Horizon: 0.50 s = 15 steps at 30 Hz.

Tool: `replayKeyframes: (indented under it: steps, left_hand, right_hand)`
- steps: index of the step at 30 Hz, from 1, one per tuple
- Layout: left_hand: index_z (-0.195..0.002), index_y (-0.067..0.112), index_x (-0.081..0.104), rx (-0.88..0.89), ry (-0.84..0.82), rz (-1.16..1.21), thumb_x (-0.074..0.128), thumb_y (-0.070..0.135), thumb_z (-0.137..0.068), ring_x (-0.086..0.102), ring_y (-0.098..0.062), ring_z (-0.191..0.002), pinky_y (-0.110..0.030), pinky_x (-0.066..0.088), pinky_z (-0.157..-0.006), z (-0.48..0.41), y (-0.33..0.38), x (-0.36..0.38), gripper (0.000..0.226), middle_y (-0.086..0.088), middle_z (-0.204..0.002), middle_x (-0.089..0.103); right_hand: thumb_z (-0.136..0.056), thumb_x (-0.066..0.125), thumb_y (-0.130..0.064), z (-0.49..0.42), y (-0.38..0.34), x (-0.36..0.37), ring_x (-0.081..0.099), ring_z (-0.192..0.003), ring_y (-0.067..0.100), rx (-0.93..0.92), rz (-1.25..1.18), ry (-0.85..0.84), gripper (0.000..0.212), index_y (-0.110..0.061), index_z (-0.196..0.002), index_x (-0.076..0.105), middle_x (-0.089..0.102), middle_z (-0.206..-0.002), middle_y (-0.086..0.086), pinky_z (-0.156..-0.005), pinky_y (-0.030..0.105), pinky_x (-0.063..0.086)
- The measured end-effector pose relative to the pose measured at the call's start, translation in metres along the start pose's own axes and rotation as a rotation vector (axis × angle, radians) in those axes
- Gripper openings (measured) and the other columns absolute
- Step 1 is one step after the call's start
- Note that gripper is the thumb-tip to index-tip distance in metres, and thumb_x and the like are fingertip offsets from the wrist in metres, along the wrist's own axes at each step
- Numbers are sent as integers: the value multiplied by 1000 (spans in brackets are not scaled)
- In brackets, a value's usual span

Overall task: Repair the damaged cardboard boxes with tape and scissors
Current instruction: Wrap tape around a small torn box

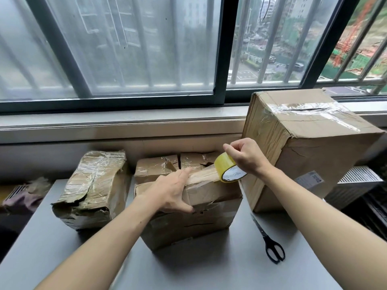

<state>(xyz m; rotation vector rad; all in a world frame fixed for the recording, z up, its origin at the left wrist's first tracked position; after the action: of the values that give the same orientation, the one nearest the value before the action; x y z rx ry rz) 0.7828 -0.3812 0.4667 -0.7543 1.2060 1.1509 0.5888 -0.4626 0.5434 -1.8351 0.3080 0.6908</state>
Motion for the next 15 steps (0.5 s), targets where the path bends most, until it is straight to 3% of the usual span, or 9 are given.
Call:
replayKeyframes:
  steps: [5, 11, 15]
  left_hand:
    - [-157, 18, -4, 8, -17, 20, 72, 68, -67, 28, -21, -143, -43, 32, -112, -3, -2, 1, 128, -1, -159, 23]
    - [-154, 27, -18, -3, -89, -9, 67, 85, -57, 25, -25, -144, -56, 19, -118, -14, 8, 2, 141, -3, -157, 21]
    - [-155, 26, -18, 14, -64, -33, 66, 86, -57, 20, -23, -146, -59, 11, -119, -28, 31, 2, 142, -2, -159, 19]
  right_hand:
    - [-90, 56, -35, 3, 7, -2, 23, -50, 9, 4, -3, -22, 49, -19, -52, 30, 24, -51, -6, -52, 32, 21]
    - [-89, 58, -47, 24, 33, 1, 25, -62, 21, 177, -351, -1, 58, 1, -62, 39, 29, -68, 9, -54, 26, 21]
    - [-86, 60, -55, 32, 50, 11, 40, -70, 25, 290, -548, 12, 70, 14, -78, 49, 43, -76, 13, -61, 32, 31]
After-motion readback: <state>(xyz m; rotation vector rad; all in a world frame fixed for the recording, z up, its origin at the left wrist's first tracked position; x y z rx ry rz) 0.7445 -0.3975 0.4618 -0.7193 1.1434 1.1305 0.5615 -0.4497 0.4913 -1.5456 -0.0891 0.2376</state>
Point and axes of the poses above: each hand's wrist, its own z-axis away from the middle knuckle, its own x-axis out of the palm, y = z × x, the point moved 7 cm from there along -z, towards the middle knuckle
